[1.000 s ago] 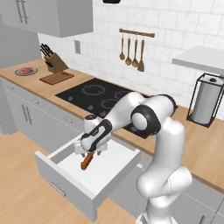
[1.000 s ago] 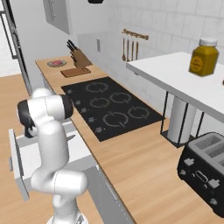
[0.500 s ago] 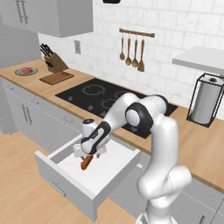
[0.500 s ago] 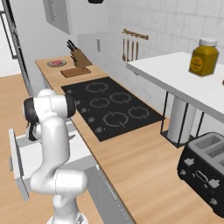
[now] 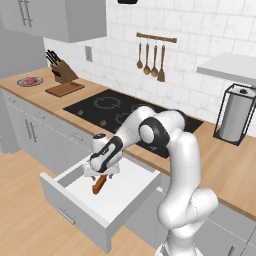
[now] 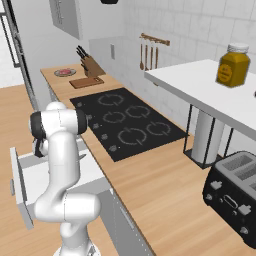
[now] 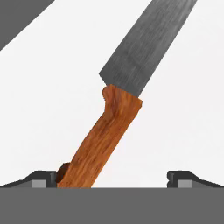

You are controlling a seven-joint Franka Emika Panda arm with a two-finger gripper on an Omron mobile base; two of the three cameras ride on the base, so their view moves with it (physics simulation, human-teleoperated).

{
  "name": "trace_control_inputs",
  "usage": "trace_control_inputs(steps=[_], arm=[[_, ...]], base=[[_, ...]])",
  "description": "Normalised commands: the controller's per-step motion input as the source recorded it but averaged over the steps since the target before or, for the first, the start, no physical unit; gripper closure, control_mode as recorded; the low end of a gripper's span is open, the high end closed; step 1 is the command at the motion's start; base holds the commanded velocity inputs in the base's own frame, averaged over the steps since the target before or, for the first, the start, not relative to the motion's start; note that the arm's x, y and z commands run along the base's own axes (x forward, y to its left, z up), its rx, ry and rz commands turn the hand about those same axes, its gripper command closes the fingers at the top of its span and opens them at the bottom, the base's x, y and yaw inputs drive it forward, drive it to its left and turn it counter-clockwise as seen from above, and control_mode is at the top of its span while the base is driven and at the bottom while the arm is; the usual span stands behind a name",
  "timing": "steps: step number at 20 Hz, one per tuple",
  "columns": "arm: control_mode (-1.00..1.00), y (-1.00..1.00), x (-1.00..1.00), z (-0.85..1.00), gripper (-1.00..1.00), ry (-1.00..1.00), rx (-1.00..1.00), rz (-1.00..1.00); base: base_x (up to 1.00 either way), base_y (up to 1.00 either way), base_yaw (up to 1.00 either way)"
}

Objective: Pick up the knife from the drawer and place it on the cutting board. Then place the meat from the plate to the cutting board.

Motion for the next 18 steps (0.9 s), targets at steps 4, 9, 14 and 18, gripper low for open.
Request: trace_control_inputs(steps=[4,9,14,18], arm=[[-1.00,0.06,0.13,-0.26,-1.00,0.01,-0.03,-0.06],[-1.00,0.04,0.11,-0.40,-1.00,0.02,-0.04,-0.05],[-1.00,0.13,0.11,-0.32,-1.00,0.01,-0.04,-0.05],[-1.00,0.13,0.00,-0.33,1.00,0.04,-0.03,-0.03]], base=[[0.00,0.00,0.00],[0.00,0.00,0.00],[0.00,0.00,0.00],[0.00,0.00,0.00]])
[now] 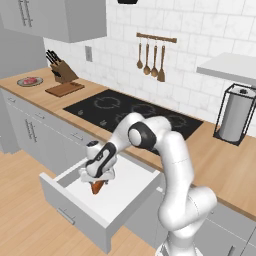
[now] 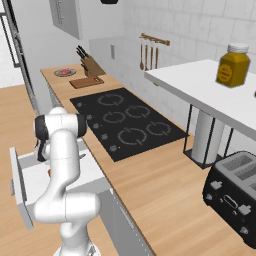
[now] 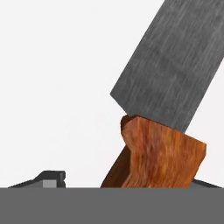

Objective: Pick up the knife from the drawer and place it on the cutting board. Then place the meat from the plate to the cutting board.

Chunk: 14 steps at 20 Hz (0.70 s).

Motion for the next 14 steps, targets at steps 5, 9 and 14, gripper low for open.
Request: trace_control_inputs(steps=[5,9,14], arm=[[-1.00,0.02,-0.03,-0.05,1.00,0.02,0.00,-0.02],[-1.00,-0.01,-0.37,0.01,1.00,0.00,0.00,-0.03],[-1.00,-0.04,-0.77,0.69,1.00,-0.01,0.00,-0.02]], base=[[0.00,0.00,0.00],[0.00,0.00,0.00],[0.00,0.00,0.00]])
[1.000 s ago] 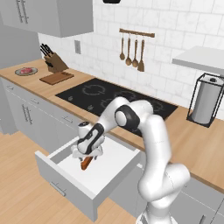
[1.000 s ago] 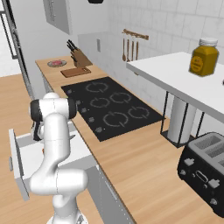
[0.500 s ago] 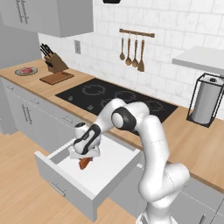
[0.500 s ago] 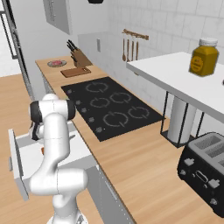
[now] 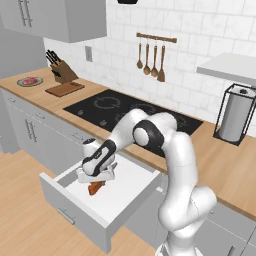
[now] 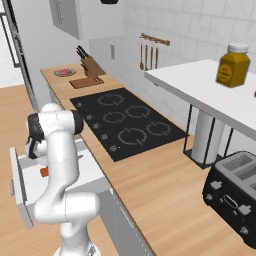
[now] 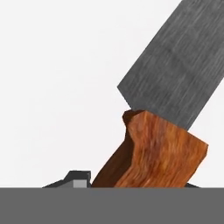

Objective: Pick up the knife from the drawer and place it on the cutting board. Then place the meat from the plate to the cutting board.

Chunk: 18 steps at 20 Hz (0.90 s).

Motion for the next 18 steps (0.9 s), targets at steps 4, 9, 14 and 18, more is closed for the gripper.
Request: trace_control_inputs(steps=[4,9,14,18], arm=[[-1.00,0.05,-0.62,1.00,1.00,-0.05,0.00,0.00],[-1.00,0.00,-0.72,1.00,1.00,-0.13,0.00,0.00],[-1.00,-0.02,-0.37,0.98,1.00,-0.05,0.00,0.00],[-1.00,-0.73,-0.02,0.89,1.00,-0.03,0.00,0.00]], base=[[0.00,0.00,0.00],[0.00,0.00,0.00],[0.00,0.00,0.00],[0.00,0.00,0.00]])
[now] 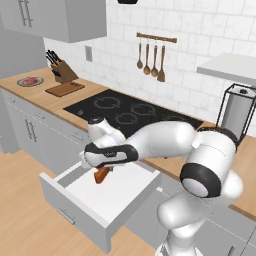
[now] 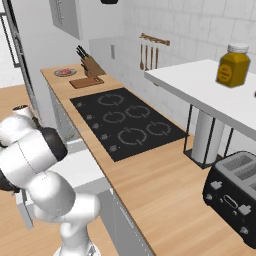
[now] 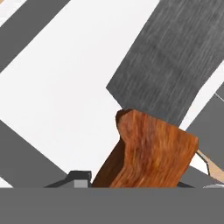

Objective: Pick up the knife from the drawer and place it on the cutting board. Then place the meat from the plate to the cutting board.

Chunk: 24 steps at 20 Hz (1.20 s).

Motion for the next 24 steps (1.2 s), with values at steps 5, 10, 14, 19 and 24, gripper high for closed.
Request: trace_control_inputs(steps=[5,10,14,19,24], arm=[[-1.00,-1.00,-0.03,0.64,1.00,-0.08,0.00,0.00],[-1.00,-1.00,-0.07,0.37,1.00,-0.16,0.03,0.00],[-1.00,-1.00,-0.01,0.30,1.00,-0.02,0.08,0.00],[-1.00,-0.65,0.00,0.50,1.00,0.00,0.08,0.00],[-1.00,-0.48,-0.01,0.20,1.00,0.00,0.01,0.00]], base=[[0.00,0.00,0.00],[0.00,0.00,0.00],[0.00,0.00,0.00],[0.00,0.00,0.00],[0.00,0.00,0.00]])
